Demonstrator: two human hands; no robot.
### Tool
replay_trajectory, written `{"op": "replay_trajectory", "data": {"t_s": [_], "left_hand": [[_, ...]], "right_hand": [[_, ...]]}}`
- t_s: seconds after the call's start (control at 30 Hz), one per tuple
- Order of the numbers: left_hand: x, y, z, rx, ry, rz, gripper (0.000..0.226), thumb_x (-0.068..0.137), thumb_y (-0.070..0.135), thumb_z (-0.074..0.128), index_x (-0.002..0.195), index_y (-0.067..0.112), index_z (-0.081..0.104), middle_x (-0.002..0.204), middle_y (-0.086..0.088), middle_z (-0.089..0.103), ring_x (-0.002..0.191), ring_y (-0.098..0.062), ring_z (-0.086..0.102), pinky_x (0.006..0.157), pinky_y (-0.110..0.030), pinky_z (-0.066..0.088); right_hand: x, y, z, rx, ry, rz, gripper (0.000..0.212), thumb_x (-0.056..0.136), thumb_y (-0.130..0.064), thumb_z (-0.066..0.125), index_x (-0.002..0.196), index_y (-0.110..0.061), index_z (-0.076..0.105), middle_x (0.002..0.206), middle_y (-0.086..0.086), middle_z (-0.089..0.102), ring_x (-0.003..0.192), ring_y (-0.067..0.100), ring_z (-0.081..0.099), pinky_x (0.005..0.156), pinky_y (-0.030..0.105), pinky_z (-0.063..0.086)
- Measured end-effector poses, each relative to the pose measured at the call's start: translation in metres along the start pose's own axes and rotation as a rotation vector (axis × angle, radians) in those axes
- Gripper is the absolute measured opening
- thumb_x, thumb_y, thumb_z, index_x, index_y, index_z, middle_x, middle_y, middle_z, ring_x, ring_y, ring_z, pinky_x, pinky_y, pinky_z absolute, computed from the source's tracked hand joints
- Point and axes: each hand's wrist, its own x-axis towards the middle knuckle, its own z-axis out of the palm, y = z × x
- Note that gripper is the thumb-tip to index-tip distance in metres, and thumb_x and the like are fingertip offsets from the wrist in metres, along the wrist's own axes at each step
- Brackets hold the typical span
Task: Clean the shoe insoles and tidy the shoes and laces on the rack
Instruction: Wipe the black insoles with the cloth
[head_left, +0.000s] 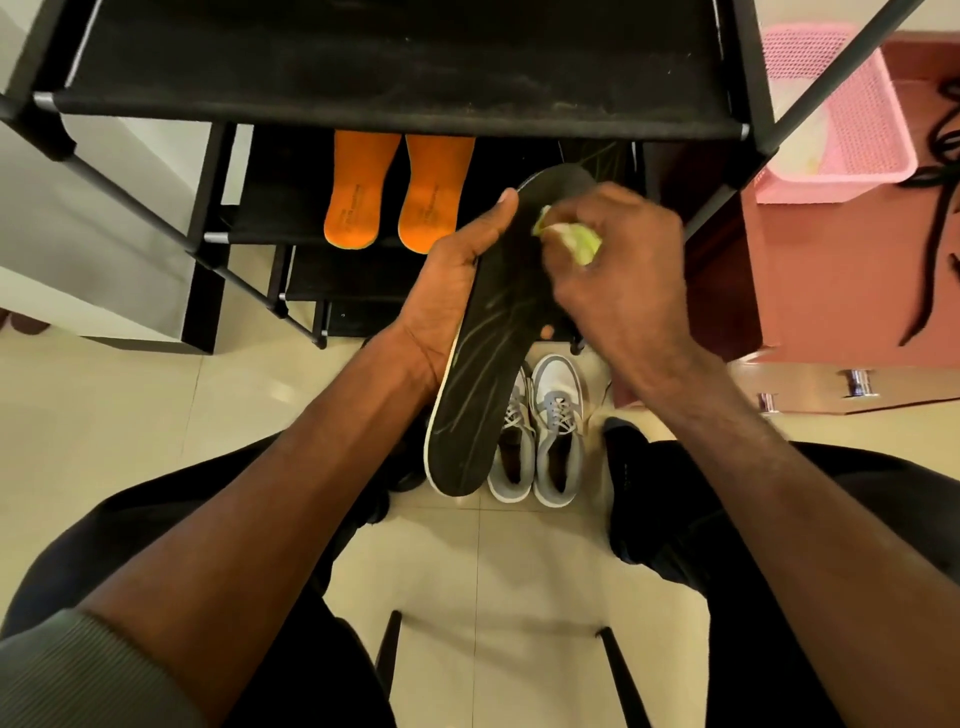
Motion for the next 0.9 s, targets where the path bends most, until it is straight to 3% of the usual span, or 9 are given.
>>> {"op": "replay_trajectory", "data": {"t_s": [0.13,0.23,0.4,0.57,0.67,0.8,0.9], "left_hand": [[0.003,0.004,-0.005,-0.079,0.013,0.028,0.046,0.11,0.038,0.04,0.108,0.009,0.075,0.105,-0.012,0.069,0.096,-0.026,0.066,0.09,-0.041,0.052],[0.003,0.006,-0.004,0.014,0.076,0.062,0.05,0.109,0.042,0.041,0.097,0.015,0.082,0.102,-0.012,0.074,0.09,-0.027,0.07,0.081,-0.045,0.052],[-0.001,0.007,0.0,0.105,0.128,0.092,0.048,0.107,0.034,0.046,0.084,0.019,0.085,0.098,-0.012,0.078,0.085,-0.027,0.076,0.084,-0.048,0.052],[-0.002,0.006,-0.004,0.076,0.105,0.07,0.045,0.108,0.043,0.045,0.109,0.013,0.078,0.116,-0.018,0.072,0.098,-0.033,0.071,0.085,-0.052,0.055],[-0.002,0.006,-0.004,0.099,0.063,0.068,0.049,0.11,0.045,0.04,0.112,0.014,0.078,0.118,-0.017,0.069,0.101,-0.033,0.066,0.086,-0.051,0.057],[-0.002,0.004,-0.001,0.079,0.046,0.056,0.053,0.111,0.048,0.032,0.126,0.01,0.064,0.114,-0.014,0.069,0.1,-0.027,0.067,0.086,-0.045,0.057],[-0.001,0.004,0.001,0.004,0.029,0.021,0.049,0.111,0.045,0.034,0.122,0.009,0.065,0.109,-0.012,0.071,0.1,-0.024,0.069,0.089,-0.04,0.058]], "right_hand": [[-0.004,-0.006,0.006,0.072,-0.133,-0.018,0.017,0.087,-0.018,0.073,0.101,-0.012,0.08,0.097,-0.004,0.071,0.083,0.011,0.069,0.072,0.036,0.061],[0.009,0.007,-0.006,-0.035,-0.01,0.09,0.017,0.088,-0.021,0.074,0.104,-0.018,0.08,0.102,-0.004,0.073,0.09,0.009,0.066,0.082,0.032,0.058],[0.013,0.017,-0.01,-0.039,0.033,0.167,0.016,0.088,-0.021,0.074,0.103,-0.017,0.08,0.101,-0.005,0.073,0.088,0.005,0.065,0.079,0.022,0.053],[0.013,0.012,-0.009,-0.004,0.083,0.162,0.016,0.09,-0.022,0.072,0.102,-0.016,0.08,0.1,-0.006,0.073,0.089,0.006,0.067,0.082,0.031,0.059],[0.013,0.013,-0.009,0.031,0.1,0.164,0.017,0.09,-0.021,0.07,0.102,-0.015,0.08,0.099,-0.006,0.072,0.086,0.007,0.069,0.077,0.035,0.062],[0.006,0.004,-0.002,0.052,0.018,0.113,0.017,0.091,-0.017,0.071,0.106,-0.015,0.081,0.102,-0.005,0.073,0.088,0.004,0.067,0.081,0.024,0.058],[-0.004,-0.006,0.004,0.098,-0.061,0.005,0.016,0.089,-0.014,0.072,0.102,-0.013,0.081,0.097,-0.004,0.073,0.083,0.006,0.068,0.073,0.024,0.057]]}}
